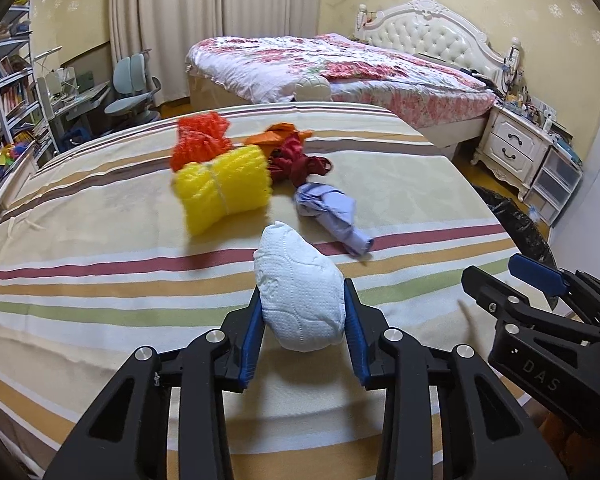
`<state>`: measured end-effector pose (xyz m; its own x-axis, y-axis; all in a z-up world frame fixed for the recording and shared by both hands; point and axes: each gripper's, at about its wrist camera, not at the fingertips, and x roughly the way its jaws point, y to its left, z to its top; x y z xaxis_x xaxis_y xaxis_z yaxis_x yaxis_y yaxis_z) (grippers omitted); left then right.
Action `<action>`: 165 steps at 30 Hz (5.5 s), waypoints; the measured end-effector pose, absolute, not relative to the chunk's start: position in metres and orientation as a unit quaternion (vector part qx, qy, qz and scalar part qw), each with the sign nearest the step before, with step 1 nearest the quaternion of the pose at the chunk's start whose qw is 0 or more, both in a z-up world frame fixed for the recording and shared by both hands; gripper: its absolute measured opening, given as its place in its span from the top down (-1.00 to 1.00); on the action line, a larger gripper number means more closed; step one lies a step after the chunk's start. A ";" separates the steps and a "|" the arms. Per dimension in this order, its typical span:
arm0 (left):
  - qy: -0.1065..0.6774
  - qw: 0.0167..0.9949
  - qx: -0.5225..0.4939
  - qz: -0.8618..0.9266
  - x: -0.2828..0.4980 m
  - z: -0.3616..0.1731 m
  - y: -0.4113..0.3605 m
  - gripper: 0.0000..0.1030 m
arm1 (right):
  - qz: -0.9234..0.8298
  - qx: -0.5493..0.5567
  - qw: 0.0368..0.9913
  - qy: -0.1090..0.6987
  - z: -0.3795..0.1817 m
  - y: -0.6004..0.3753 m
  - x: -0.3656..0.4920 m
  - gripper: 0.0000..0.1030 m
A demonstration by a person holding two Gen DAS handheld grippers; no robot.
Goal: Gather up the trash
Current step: 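Grasp the white tissue ball with the left gripper while the right gripper grasps the lavender cloth, then carry the tissue ball and lavender cloth over the black bin, then open both grippers to drop the tissue and cloth into the bin, then move both grippers back over the bed toward the foam nets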
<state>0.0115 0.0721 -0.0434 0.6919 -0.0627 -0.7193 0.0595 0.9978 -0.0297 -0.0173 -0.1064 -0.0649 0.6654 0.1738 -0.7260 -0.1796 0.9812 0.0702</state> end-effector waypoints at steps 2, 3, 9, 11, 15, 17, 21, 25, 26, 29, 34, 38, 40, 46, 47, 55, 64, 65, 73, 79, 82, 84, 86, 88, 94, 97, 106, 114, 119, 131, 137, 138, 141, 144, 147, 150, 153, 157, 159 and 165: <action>0.389 0.921 -0.004 -0.021 0.010 -0.042 0.084 0.28 | 0.109 -0.009 0.910 0.400 -0.065 -0.096 -0.015 -0.13; 0.388 0.921 -0.005 -0.016 0.009 -0.042 0.089 0.28 | 0.115 -0.014 0.909 0.400 -0.065 -0.090 -0.013 -0.13; 0.394 0.919 -0.021 0.025 0.016 -0.043 0.127 0.28 | 0.145 -0.033 0.900 0.409 -0.063 -0.057 0.003 -0.13; 0.393 0.918 -0.028 0.038 0.018 -0.042 0.139 0.28 | 0.153 -0.035 0.898 0.410 -0.062 -0.047 0.009 -0.13; 0.391 0.918 -0.035 0.055 0.021 -0.041 0.155 0.28 | 0.164 -0.038 0.894 0.414 -0.061 -0.032 0.023 -0.13; 0.391 0.918 -0.037 0.059 0.023 -0.040 0.162 0.28 | 0.166 -0.040 0.893 0.416 -0.061 -0.025 0.030 -0.13; 0.392 0.917 -0.038 0.064 0.024 -0.041 0.169 0.28 | 0.167 -0.047 0.891 0.420 -0.062 -0.012 0.039 -0.13; 0.394 0.916 -0.041 0.064 0.026 -0.043 0.171 0.28 | 0.166 -0.048 0.887 0.428 -0.067 -0.009 0.041 -0.04; 0.395 0.915 -0.042 0.063 0.026 -0.044 0.171 0.28 | 0.163 -0.052 0.889 0.425 -0.067 -0.009 0.040 0.08; 0.398 0.914 -0.044 0.063 0.028 -0.046 0.172 0.28 | 0.161 -0.059 0.890 0.423 -0.067 -0.010 0.038 0.44; 0.396 0.915 -0.044 0.063 0.028 -0.046 0.173 0.28 | 0.159 -0.056 0.891 0.421 -0.067 -0.017 0.033 0.55; 0.394 0.916 -0.047 0.058 0.024 -0.045 0.169 0.28 | 0.155 -0.049 0.894 0.418 -0.067 -0.026 0.024 0.56; 0.392 0.917 -0.049 0.051 0.021 -0.044 0.166 0.28 | 0.150 -0.044 0.895 0.417 -0.067 -0.033 0.021 0.56; 0.384 0.922 -0.038 0.022 0.016 -0.040 0.141 0.28 | 0.120 -0.033 0.905 0.406 -0.063 -0.062 0.009 0.56; 0.382 0.923 -0.035 0.016 0.015 -0.039 0.136 0.28 | 0.114 -0.030 0.907 0.404 -0.062 -0.069 0.007 0.56; 0.377 0.926 -0.013 -0.027 0.019 -0.038 0.088 0.28 | 0.056 -0.001 0.918 0.393 -0.059 -0.129 -0.001 0.56; 0.371 0.925 0.002 -0.079 0.035 -0.032 0.031 0.28 | -0.009 0.024 0.926 0.378 -0.055 -0.193 -0.001 0.56; 0.369 0.926 0.005 -0.084 0.036 -0.031 0.025 0.28 | -0.015 0.028 0.926 0.377 -0.055 -0.199 0.001 0.56; 0.364 0.923 0.026 -0.126 0.049 -0.029 -0.033 0.28 | -0.042 0.046 0.927 0.371 -0.056 -0.235 0.008 0.56; 0.362 0.920 0.039 -0.145 0.063 -0.028 -0.068 0.28 | -0.054 0.058 0.927 0.366 -0.055 -0.256 0.013 0.56; 0.362 0.919 0.045 -0.152 0.070 -0.029 -0.081 0.28 | -0.060 0.063 0.927 0.366 -0.056 -0.264 0.016 0.56; 0.363 0.918 0.047 -0.155 0.074 -0.030 -0.088 0.28 | -0.063 0.066 0.926 0.366 -0.057 -0.269 0.017 0.55; 0.364 0.917 0.051 -0.156 0.078 -0.031 -0.095 0.28 | -0.065 0.068 0.926 0.367 -0.058 -0.273 0.018 0.55; 0.364 0.916 0.054 -0.158 0.081 -0.032 -0.102 0.28 | -0.067 0.070 0.925 0.367 -0.059 -0.277 0.020 0.55; 0.367 0.915 0.064 -0.157 0.094 -0.037 -0.115 0.28 | -0.067 0.076 0.924 0.368 -0.061 -0.284 0.025 0.55; 0.371 0.913 0.066 -0.156 0.097 -0.040 -0.118 0.28 | -0.068 0.079 0.923 0.370 -0.063 -0.287 0.025 0.55; 0.372 0.911 0.078 -0.161 0.099 -0.042 -0.134 0.28 | -0.072 0.086 0.921 0.374 -0.067 -0.292 0.028 0.55; 0.374 0.909 0.086 -0.163 0.099 -0.044 -0.140 0.28 | -0.076 0.090 0.919 0.375 -0.068 -0.298 0.030 0.55; 0.374 0.909 0.087 -0.163 0.100 -0.045 -0.141 0.28 | -0.078 0.092 0.919 0.375 -0.068 -0.301 0.030 0.55; 0.377 0.909 0.082 -0.160 0.102 -0.046 -0.141 -0.05 | -0.080 0.095 0.918 0.376 -0.068 -0.304 0.030 0.54; 0.376 0.911 0.072 -0.155 0.103 -0.046 -0.137 -0.28 | -0.085 0.098 0.918 0.374 -0.067 -0.305 0.029 0.52; 0.375 0.911 0.072 -0.155 0.103 -0.045 -0.137 -0.30 | -0.086 0.099 0.918 0.373 -0.067 -0.306 0.029 0.52; 0.372 0.913 0.072 -0.152 0.101 -0.044 -0.136 -0.34 | -0.088 0.100 0.918 0.373 -0.066 -0.307 0.028 0.51; 0.366 0.916 0.078 -0.147 0.098 -0.042 -0.135 -0.34 | -0.089 0.100 0.918 0.374 -0.066 -0.307 0.027 0.51; 0.360 0.919 0.081 -0.140 0.094 -0.039 -0.130 -0.34 | -0.086 0.100 0.917 0.376 -0.068 -0.304 0.026 0.45; 0.361 0.920 0.077 -0.133 0.091 -0.035 -0.120 -0.34 | -0.083 0.099 0.918 0.376 -0.068 -0.299 0.025 0.24; 0.362 0.921 0.073 -0.123 0.090 -0.033 -0.107 -0.35 | -0.073 0.096 0.918 0.378 -0.069 -0.289 0.025 0.23; 0.364 0.923 0.063 -0.103 0.087 -0.030 -0.084 -0.37 | -0.059 0.092 0.918 0.381 -0.069 -0.275 0.026 0.16; 0.365 0.924 0.059 -0.093 0.085 -0.030 -0.071 -0.37 | -0.049 0.091 0.918 0.382 -0.069 -0.265 0.027 0.12; 0.377 0.923 0.049 -0.061 0.075 -0.036 -0.034 -0.37 | -0.017 0.075 0.919 0.387 -0.068 -0.231 0.028 0.08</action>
